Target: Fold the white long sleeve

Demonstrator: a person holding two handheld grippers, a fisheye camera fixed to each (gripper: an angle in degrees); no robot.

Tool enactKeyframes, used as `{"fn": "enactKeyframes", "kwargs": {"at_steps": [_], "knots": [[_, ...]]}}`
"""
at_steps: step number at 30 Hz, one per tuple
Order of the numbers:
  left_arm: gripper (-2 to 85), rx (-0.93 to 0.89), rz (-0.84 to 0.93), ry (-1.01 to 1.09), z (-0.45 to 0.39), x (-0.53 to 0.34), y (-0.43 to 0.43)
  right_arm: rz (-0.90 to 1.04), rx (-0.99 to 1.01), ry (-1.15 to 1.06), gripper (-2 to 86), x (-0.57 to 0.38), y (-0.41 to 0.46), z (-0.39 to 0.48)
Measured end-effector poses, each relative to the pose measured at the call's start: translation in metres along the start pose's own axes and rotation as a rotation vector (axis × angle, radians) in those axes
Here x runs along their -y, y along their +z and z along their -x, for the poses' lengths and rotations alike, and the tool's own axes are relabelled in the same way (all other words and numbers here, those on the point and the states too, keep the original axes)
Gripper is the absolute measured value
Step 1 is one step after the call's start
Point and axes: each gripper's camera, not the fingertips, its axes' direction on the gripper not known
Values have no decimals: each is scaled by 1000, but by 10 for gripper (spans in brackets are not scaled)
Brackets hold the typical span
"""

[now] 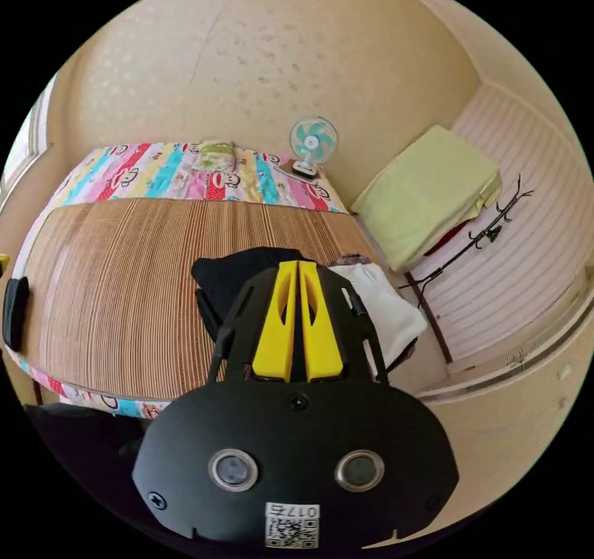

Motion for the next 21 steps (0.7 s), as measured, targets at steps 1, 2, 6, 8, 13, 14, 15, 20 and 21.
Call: {"fn": "enactKeyframes", "kwargs": {"at_steps": [1,2,6,8,13,14,15,20,21], "knots": [[-4,-41,-24,1,-15,4,7,18,10,54,32,-5,2,-22],[-3,-104,-21,-6,-25,7,15,51,32,147,48,-16,8,-62],[1,-232,23,-64,-31,7,31,220,78,405,109,-42,51,-180],[2,-167,36,-62,-31,-3,30,308,106,536,119,-59,80,-219],[-2,-89,68,-139,-11,-23,22,485,308,849,95,-119,141,-265],[-4,-87,62,-170,-3,-28,18,470,317,914,58,-121,134,-270],[-5,-88,58,-184,1,-29,15,357,347,945,35,-113,110,-274],[-8,-152,-31,-228,30,-39,-9,-57,619,849,9,-27,5,-286],[-7,-166,-41,-231,33,-39,-12,-136,707,796,7,-1,-22,-281]]}}
